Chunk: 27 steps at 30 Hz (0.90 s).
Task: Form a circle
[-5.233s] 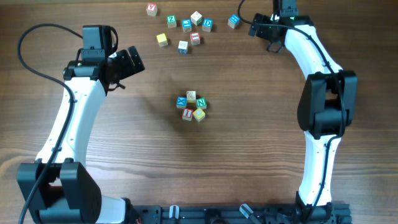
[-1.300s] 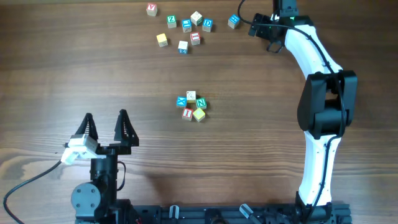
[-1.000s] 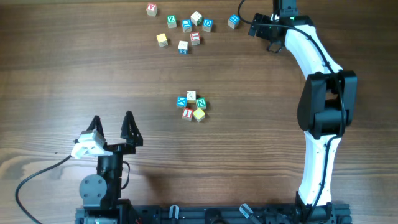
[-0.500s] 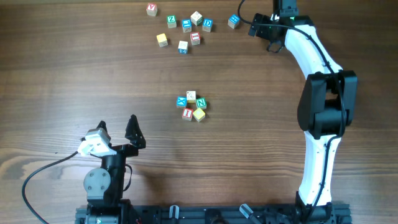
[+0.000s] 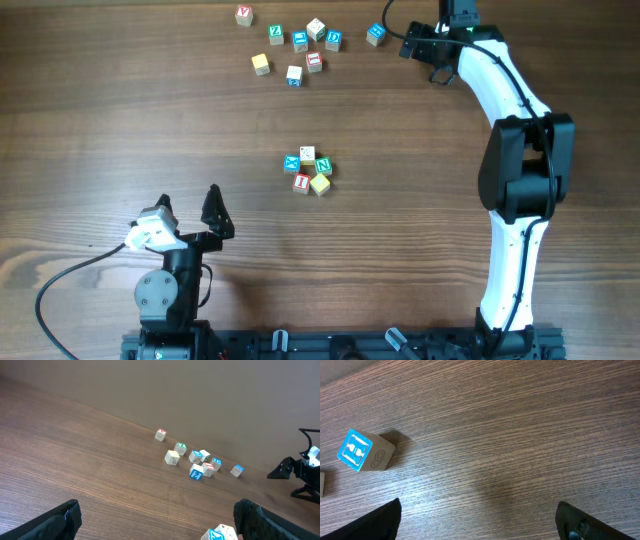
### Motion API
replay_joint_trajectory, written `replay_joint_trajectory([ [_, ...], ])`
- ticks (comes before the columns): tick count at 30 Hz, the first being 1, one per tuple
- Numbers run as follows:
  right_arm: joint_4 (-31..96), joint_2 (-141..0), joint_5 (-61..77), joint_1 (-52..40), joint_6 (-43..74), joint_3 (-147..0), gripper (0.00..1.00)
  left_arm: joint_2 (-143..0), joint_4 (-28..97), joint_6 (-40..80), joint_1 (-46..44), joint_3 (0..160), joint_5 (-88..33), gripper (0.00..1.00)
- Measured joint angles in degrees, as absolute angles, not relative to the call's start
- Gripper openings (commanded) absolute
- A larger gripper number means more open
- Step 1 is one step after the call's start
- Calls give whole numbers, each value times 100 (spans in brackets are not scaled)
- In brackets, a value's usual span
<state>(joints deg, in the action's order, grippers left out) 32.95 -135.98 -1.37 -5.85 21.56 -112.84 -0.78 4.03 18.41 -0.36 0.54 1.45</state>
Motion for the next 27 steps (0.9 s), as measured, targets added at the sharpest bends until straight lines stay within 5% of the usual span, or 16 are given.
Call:
replay_joint_trajectory([
  [27, 3295, -13598, -137, -585, 2156, -11284, 100, -78, 403, 239, -36, 54, 148, 100],
])
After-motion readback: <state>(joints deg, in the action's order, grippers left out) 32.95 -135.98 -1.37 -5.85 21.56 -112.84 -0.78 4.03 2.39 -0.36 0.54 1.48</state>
